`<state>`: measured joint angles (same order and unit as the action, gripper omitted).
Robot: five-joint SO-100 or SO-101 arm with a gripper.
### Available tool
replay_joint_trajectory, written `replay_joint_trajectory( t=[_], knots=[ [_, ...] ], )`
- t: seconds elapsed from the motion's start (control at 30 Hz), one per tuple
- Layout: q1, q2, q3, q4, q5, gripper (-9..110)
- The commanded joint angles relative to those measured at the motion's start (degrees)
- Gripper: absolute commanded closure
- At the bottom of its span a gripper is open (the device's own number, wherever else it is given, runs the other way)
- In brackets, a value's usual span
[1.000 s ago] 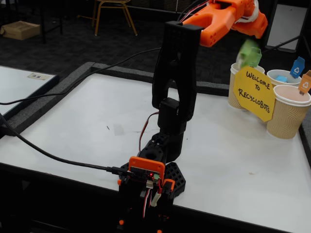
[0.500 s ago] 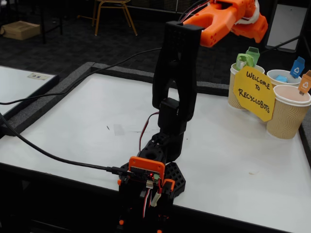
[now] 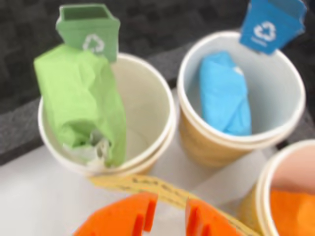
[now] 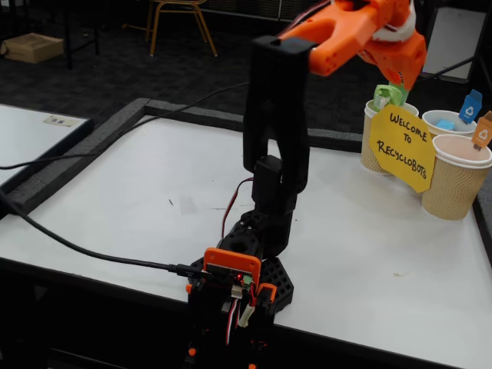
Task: Sort rubbish by color.
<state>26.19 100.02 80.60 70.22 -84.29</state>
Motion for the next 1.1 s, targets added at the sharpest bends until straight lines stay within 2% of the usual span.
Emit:
replay_joint_trajectory(
  t=[0.0, 0.57, 0.87, 1.07],
  knots=[
    [1.3, 18.0, 3.4, 0.6, 2.8, 101],
    [-3.9, 46.8, 19.8, 13.6, 29.6, 101],
    [-3.3, 52.9, 22.3, 17.8, 44.5, 101],
    [-4.0, 54.7, 22.3, 18.0, 58.8, 101]
  ],
)
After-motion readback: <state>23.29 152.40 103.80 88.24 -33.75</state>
